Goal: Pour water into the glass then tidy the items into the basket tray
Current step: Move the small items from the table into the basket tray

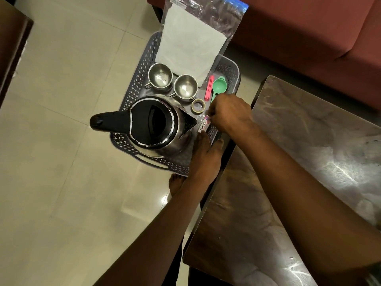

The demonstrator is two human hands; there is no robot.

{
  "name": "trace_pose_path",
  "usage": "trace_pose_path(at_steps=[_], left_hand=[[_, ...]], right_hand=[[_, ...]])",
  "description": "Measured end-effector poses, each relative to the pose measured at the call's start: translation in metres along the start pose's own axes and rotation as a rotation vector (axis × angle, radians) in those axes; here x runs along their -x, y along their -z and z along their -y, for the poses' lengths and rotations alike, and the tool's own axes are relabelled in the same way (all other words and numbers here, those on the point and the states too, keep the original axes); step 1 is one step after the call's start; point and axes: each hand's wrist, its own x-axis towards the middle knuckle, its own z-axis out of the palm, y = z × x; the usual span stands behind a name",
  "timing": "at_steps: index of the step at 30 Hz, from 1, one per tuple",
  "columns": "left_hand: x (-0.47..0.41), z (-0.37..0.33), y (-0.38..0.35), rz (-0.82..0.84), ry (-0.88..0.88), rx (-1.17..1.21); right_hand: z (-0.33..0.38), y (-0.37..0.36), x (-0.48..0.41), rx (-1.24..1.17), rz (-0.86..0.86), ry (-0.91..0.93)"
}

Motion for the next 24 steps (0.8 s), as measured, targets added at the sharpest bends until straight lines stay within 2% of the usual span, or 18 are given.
trace_pose_path(at_steps=[12, 16, 19, 24], left_hand=[[-0.011, 0.003, -0.001, 0.031, -0.071, -0.119], [-0.002, -0.006, 0.002, 0.027, -0.065, -0.08], [0.003, -0.002, 0.0, -0.012, -0.081, -0.021], [0.028, -0.004, -0.006, -0.046, -0.247, 0.003]], right_hand=[[-0.001, -0.005, 0.014, 0.023, -0.03, 0.018], [-0.001, -0.003, 0.022, -0.011, -0.044, 0.026], [-0.004, 0.007, 0.035, -0.133, -0.084, 0.04], [-0.026, 0.028, 0.078, -0.429, -0.137, 0.033]])
